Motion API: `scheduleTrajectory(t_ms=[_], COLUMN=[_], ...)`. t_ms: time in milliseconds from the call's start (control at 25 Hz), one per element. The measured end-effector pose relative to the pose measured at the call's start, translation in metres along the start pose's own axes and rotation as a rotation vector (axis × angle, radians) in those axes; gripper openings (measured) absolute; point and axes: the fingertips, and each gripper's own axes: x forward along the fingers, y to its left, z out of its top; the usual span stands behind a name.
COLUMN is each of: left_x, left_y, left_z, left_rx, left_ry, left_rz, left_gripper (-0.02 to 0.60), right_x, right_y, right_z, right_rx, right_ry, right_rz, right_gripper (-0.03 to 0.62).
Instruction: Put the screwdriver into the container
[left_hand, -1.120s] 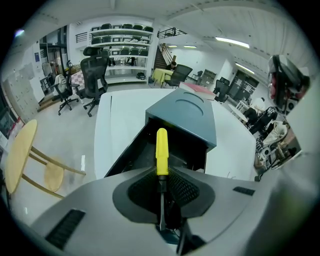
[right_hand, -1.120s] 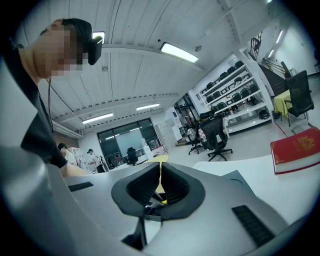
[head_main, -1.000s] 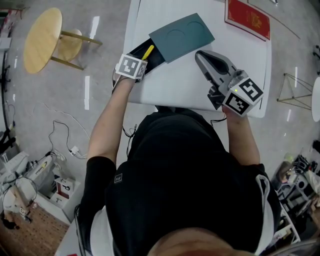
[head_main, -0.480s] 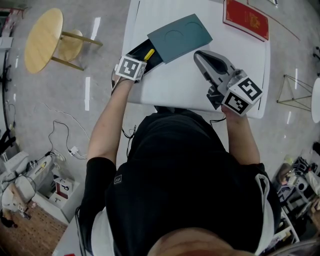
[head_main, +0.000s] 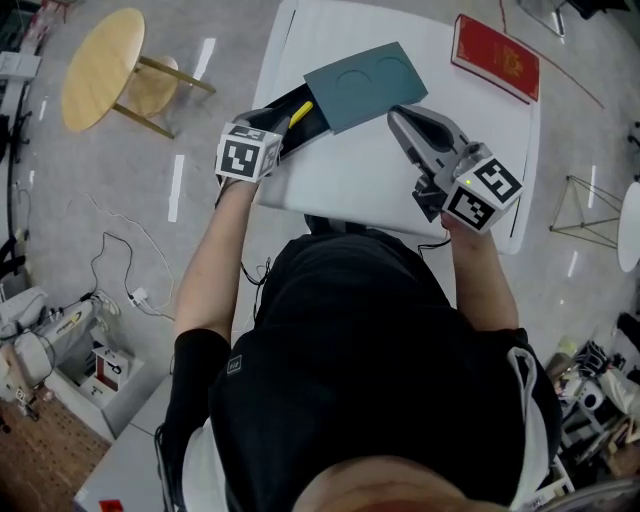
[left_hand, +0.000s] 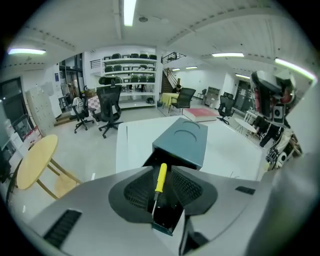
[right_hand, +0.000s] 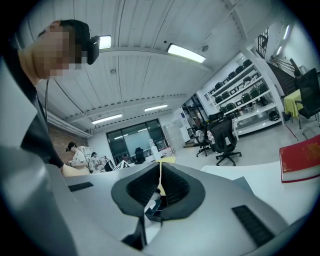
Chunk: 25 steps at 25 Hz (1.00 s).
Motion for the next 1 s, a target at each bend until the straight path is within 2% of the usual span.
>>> scheduleTrajectory(t_ms=[440, 680, 1000], left_x=[-0.083, -0.13, -0.181], left_y=[-0.017, -0.024, -0.018], left_z=[0.019, 0.022, 0.019], left_rx=[-0.084, -0.123, -0.147], left_ry=[-0.219, -0.319, -0.435], left_rz=[0.085, 0.156, 0.199], left_gripper=[0.077, 0.052, 0.03], right_x=[0.009, 0.008, 0.031], right_y=[0.017, 0.031, 0.055], right_z=[0.001, 0.008, 0.016], right_rx=[-0.034, -0.059, -0.101], right_ry=[0.041, 0.047, 0.041], right_rz=[0.129, 0.196, 0.232], right_gripper=[0.032, 0.031, 0.031])
